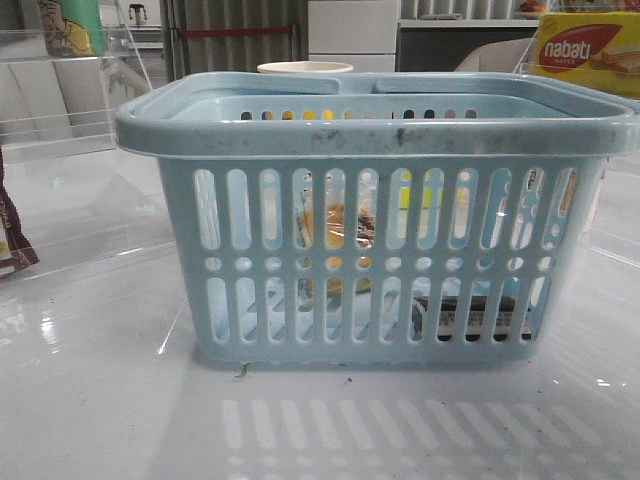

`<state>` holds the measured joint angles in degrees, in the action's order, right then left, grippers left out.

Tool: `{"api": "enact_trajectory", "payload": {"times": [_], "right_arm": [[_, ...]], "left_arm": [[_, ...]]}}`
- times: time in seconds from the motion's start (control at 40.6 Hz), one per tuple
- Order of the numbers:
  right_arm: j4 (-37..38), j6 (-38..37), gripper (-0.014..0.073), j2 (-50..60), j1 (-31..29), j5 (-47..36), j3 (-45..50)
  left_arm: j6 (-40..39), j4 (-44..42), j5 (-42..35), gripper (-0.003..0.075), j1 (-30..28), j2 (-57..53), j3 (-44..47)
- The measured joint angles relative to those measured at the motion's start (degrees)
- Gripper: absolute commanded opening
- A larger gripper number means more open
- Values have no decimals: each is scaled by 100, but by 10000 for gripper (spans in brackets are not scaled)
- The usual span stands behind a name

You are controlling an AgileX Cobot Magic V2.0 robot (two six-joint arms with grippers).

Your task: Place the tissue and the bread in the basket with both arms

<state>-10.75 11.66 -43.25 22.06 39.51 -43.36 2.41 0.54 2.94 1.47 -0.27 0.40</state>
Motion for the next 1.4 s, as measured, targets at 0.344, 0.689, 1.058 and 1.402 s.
{"api": "enact_trajectory", "payload": {"times": [0.344,0.689,1.058,1.402], "right_arm": [[0,0,57,14,0,0,14],[9,0,57,1586,-1499,-891,1323],[9,0,57,3984,-2467,-2268,3726],[9,0,57,4381,-2514,-3127,4495]], "left_arm": [[0,0,0,93,0,0,0],[13,0,0,93,0,0,0],[23,0,0,93,0,0,0],[23,12,0,93,0,0,0]]}}
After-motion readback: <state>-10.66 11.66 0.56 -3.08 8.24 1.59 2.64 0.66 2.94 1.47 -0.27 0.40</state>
